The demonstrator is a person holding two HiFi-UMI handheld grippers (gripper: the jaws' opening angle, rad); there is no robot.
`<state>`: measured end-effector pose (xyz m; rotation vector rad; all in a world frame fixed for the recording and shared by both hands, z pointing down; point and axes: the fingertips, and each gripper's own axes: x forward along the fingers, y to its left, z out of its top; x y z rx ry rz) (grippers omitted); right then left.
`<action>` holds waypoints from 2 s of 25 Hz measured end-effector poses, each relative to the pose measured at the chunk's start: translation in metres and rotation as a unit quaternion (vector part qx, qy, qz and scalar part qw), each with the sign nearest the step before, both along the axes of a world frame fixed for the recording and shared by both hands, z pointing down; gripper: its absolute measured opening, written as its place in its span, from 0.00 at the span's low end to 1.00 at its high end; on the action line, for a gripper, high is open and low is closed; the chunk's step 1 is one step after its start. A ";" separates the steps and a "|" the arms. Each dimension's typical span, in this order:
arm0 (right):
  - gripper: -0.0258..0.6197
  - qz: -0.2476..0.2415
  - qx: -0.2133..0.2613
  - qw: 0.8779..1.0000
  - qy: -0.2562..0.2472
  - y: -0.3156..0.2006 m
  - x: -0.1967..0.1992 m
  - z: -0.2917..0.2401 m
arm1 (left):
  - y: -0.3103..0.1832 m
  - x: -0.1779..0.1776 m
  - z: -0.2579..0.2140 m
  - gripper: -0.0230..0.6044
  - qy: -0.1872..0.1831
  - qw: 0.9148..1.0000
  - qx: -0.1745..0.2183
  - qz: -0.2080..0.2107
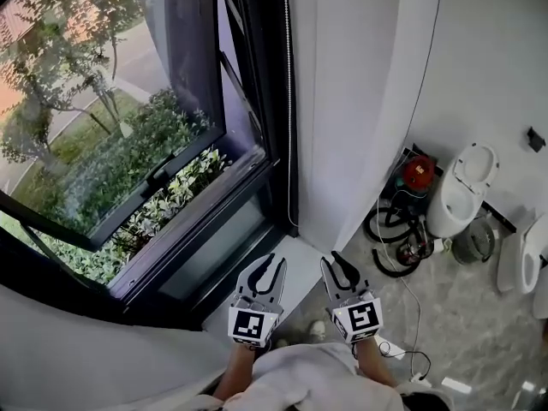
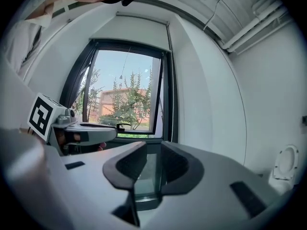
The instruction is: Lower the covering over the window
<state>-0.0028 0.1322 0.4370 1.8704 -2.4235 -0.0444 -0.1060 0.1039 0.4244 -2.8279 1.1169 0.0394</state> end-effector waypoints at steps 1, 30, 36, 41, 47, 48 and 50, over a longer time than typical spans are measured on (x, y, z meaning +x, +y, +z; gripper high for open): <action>0.17 -0.002 0.000 1.000 -0.001 -0.004 0.005 0.000 | -0.003 0.005 -0.002 0.18 0.002 1.000 0.004 -0.003; 0.17 -0.063 0.015 0.998 -0.008 -0.080 0.064 -0.011 | -0.073 0.083 -0.006 0.16 0.001 0.999 0.002 -0.050; 0.17 -0.059 0.015 0.998 0.002 -0.109 0.063 -0.013 | -0.103 0.085 -0.009 0.16 0.016 0.999 0.012 -0.048; 0.17 -0.056 0.014 0.998 0.005 -0.135 0.061 -0.010 | -0.129 0.083 -0.003 0.16 0.007 0.999 0.009 -0.046; 0.17 -0.051 0.009 0.999 0.011 -0.163 0.061 -0.010 | -0.159 0.088 -0.003 0.16 0.009 0.999 0.008 -0.039; 0.17 -0.051 0.008 0.999 0.012 -0.166 0.061 -0.010 | -0.163 0.089 -0.003 0.16 0.010 0.999 0.007 -0.039; 0.17 -0.049 0.006 0.999 0.014 -0.174 0.062 -0.008 | -0.172 0.089 -0.003 0.16 0.013 0.999 0.006 -0.038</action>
